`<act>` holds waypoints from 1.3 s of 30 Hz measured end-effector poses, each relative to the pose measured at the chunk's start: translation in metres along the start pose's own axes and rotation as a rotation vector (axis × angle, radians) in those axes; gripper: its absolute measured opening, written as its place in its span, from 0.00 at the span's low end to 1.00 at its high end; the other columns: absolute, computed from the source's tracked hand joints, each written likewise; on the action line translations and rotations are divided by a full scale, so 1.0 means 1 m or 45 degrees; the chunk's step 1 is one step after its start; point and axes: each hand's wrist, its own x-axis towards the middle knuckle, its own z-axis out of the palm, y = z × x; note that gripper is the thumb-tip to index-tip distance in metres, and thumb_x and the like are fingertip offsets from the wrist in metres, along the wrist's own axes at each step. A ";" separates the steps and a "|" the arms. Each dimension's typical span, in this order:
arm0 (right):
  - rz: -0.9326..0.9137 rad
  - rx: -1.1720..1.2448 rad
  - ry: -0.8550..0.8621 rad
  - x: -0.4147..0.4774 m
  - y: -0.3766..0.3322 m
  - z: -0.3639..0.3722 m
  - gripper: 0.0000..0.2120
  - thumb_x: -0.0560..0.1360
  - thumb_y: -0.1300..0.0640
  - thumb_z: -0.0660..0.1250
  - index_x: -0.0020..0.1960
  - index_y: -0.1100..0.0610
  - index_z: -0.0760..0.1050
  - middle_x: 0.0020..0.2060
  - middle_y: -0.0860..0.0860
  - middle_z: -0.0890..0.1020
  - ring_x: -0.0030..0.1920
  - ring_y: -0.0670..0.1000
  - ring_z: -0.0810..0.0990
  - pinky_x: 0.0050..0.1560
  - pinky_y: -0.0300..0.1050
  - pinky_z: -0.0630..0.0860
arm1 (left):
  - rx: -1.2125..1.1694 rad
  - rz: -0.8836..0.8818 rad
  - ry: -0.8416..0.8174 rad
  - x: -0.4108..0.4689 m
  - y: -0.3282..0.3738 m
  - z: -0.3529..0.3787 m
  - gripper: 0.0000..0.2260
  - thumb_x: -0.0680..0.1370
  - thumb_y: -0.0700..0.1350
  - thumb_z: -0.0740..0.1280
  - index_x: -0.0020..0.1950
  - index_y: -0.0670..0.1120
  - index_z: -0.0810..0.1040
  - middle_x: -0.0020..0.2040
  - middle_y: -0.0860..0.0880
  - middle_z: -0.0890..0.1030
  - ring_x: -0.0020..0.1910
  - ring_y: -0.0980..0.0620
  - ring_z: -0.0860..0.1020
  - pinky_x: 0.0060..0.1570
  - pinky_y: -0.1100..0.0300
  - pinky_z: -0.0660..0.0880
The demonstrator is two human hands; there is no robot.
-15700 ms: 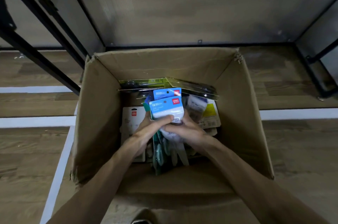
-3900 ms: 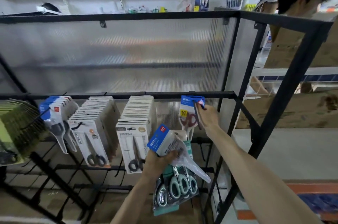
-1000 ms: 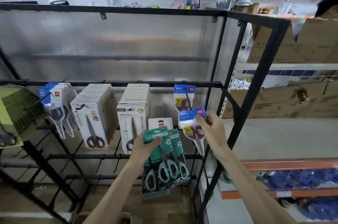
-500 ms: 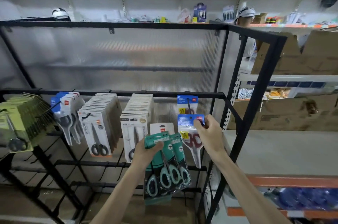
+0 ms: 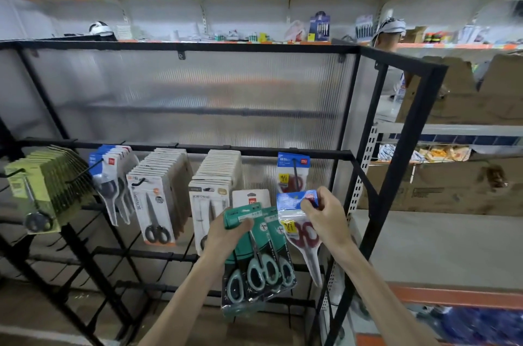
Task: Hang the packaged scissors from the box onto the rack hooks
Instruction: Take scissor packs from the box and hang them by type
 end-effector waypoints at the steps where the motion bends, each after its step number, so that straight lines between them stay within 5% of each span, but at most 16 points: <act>1: 0.005 0.006 0.002 0.000 0.000 0.000 0.11 0.78 0.64 0.67 0.40 0.56 0.68 0.36 0.52 0.77 0.37 0.50 0.81 0.30 0.32 0.72 | 0.004 0.003 0.000 0.001 0.001 0.001 0.08 0.77 0.44 0.74 0.54 0.51 0.80 0.50 0.56 0.84 0.50 0.58 0.81 0.44 0.66 0.74; 12: -0.006 0.061 0.078 -0.002 0.000 0.003 0.10 0.79 0.65 0.66 0.41 0.59 0.68 0.34 0.49 0.74 0.26 0.38 0.74 0.29 0.30 0.71 | -0.022 0.022 0.005 0.011 0.013 0.010 0.06 0.78 0.42 0.73 0.53 0.51 0.80 0.48 0.55 0.83 0.50 0.55 0.81 0.44 0.66 0.74; 19: 0.043 -0.112 0.190 0.024 0.003 0.009 0.12 0.81 0.60 0.65 0.40 0.53 0.68 0.34 0.48 0.72 0.31 0.45 0.68 0.28 0.32 0.68 | -0.017 0.059 -0.016 0.012 0.024 0.012 0.08 0.78 0.43 0.73 0.54 0.53 0.79 0.50 0.56 0.83 0.51 0.58 0.80 0.44 0.67 0.72; 26: 0.175 -0.325 0.240 0.083 0.008 0.021 0.10 0.82 0.55 0.63 0.42 0.57 0.71 0.35 0.49 0.76 0.34 0.47 0.73 0.30 0.38 0.64 | 0.131 0.092 -0.050 0.009 0.025 0.016 0.10 0.79 0.44 0.71 0.60 0.50 0.79 0.50 0.57 0.84 0.47 0.61 0.81 0.41 0.72 0.74; 30: 0.211 -0.432 0.206 0.107 0.015 0.024 0.13 0.82 0.51 0.63 0.41 0.57 0.71 0.32 0.49 0.75 0.32 0.48 0.74 0.28 0.41 0.64 | 0.083 0.081 -0.093 -0.002 0.025 0.022 0.07 0.80 0.44 0.71 0.54 0.55 0.79 0.47 0.61 0.83 0.42 0.69 0.81 0.36 0.76 0.73; 33: 0.258 -0.259 0.217 0.107 0.029 0.025 0.13 0.82 0.51 0.63 0.43 0.59 0.72 0.36 0.53 0.78 0.39 0.56 0.80 0.35 0.47 0.72 | -0.015 -0.003 -0.098 -0.008 0.019 0.019 0.06 0.79 0.44 0.72 0.54 0.53 0.79 0.47 0.58 0.85 0.42 0.68 0.82 0.36 0.75 0.74; 36: 0.283 -0.009 0.232 0.074 0.028 0.029 0.09 0.82 0.52 0.62 0.54 0.58 0.71 0.48 0.54 0.80 0.52 0.58 0.80 0.48 0.48 0.74 | -0.077 -0.034 -0.053 -0.011 0.019 0.016 0.06 0.78 0.41 0.73 0.51 0.51 0.79 0.45 0.55 0.85 0.37 0.65 0.82 0.34 0.74 0.74; 39: 0.448 0.099 -0.053 0.021 0.017 0.026 0.17 0.83 0.43 0.57 0.63 0.55 0.69 0.58 0.46 0.75 0.61 0.50 0.74 0.61 0.48 0.69 | -0.157 -0.072 0.012 -0.014 0.021 0.017 0.09 0.77 0.42 0.74 0.52 0.53 0.77 0.46 0.55 0.83 0.43 0.60 0.81 0.36 0.70 0.74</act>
